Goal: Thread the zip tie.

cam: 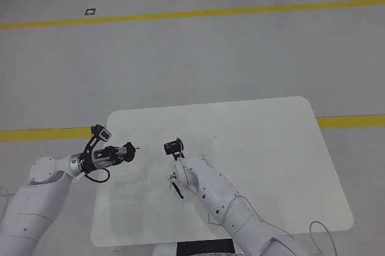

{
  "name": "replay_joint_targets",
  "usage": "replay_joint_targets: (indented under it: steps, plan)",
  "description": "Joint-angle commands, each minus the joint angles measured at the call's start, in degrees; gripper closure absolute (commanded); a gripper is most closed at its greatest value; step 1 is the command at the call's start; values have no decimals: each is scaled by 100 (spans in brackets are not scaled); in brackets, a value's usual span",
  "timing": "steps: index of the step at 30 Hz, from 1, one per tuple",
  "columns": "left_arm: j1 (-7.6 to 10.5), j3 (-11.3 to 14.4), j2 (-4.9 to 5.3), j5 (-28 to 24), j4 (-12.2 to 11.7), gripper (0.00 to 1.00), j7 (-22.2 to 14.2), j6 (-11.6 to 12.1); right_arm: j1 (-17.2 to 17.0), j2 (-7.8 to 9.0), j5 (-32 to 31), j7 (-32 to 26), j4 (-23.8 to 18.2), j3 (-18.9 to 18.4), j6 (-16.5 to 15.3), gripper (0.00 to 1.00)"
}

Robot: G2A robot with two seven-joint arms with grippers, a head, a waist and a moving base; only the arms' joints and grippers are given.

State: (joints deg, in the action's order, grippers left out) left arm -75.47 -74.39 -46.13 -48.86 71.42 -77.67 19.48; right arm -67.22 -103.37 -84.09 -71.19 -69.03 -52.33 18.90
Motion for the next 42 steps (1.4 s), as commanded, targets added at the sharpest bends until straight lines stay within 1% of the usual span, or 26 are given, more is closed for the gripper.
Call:
replay_joint_targets:
  steps: [1,2,4,7,11,14,18,20,22,24,25,26,36,37,39,40,42]
  plan:
    - [0,0,0,0,0,100,0,0,31,-5,22,68,83,-4,17,90]
    - [0,0,0,0,0,100,0,0,44,-8,34,96,113,-3,31,99]
    - [0,0,0,0,0,100,0,0,39,-7,50,109,80,-10,39,100]
    - [0,0,0,0,0,100,0,0,-42,15,-16,20,-121,-39,58,100]
    - [0,0,0,0,0,100,0,0,-293,83,-161,-136,-682,-55,52,100]
    - [0,0,0,0,0,100,0,0,-478,190,-235,-241,-1185,-22,54,100]
    - [0,0,0,0,0,100,0,0,-792,352,-241,-313,-2025,1,23,100]
    - [0,0,0,0,0,100,0,0,-984,441,-88,-214,-2482,-22,-99,100]
    - [0,0,0,0,0,100,0,0,-1161,523,-27,-83,-2844,-59,-228,100]
    - [0,0,0,0,0,100,0,0,-1297,582,222,118,-3118,-92,-415,100]
    - [0,0,0,0,0,100,0,0,-1368,611,366,259,-3225,-121,-532,100]
    - [0,0,0,0,0,100,0,0,-1456,645,598,423,-3322,-154,-755,100]
    - [0,0,0,0,0,100,0,0,-1459,648,600,467,-3314,-159,-759,100]
    - [-13,24,-6,24,0,100,81,-42,-1491,658,603,687,-3321,-188,-728,100]
    - [-4,115,-32,-25,-60,100,183,-238,-1591,688,729,1147,-3467,-230,-699,100]
    - [17,150,-42,-6,-130,100,170,-229,-1633,706,749,1328,-3542,-232,-720,100]
    - [68,267,-86,-79,-347,100,199,-247,-1728,753,832,1721,-3704,-212,-801,100]
